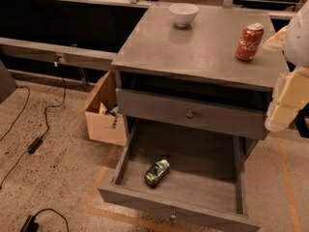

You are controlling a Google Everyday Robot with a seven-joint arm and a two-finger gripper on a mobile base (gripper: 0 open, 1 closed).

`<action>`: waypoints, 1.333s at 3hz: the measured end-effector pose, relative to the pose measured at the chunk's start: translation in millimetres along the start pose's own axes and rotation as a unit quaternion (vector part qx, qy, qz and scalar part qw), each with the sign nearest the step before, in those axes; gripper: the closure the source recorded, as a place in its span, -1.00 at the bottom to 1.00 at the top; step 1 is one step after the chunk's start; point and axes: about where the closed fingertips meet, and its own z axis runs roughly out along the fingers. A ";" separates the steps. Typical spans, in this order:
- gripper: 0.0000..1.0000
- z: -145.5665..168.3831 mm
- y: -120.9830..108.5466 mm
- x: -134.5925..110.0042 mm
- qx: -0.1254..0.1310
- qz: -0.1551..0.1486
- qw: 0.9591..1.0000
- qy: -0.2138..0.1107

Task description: Pick green can from middle drawer and place on counter

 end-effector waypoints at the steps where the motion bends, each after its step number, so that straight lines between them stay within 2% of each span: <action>1: -1.00 0.0 0.0 0.0 0.000 0.000 1.000 0.000; 2: -1.00 25.5 2.8 3.3 -0.019 -0.021 1.000 -0.006; 3: -1.00 87.4 10.9 14.7 -0.055 -0.066 0.996 -0.024; 4: -1.00 155.4 16.6 14.1 -0.063 -0.157 0.985 -0.040</action>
Offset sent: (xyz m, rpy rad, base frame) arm 0.0120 0.0012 -0.0802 0.0214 0.0986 0.1530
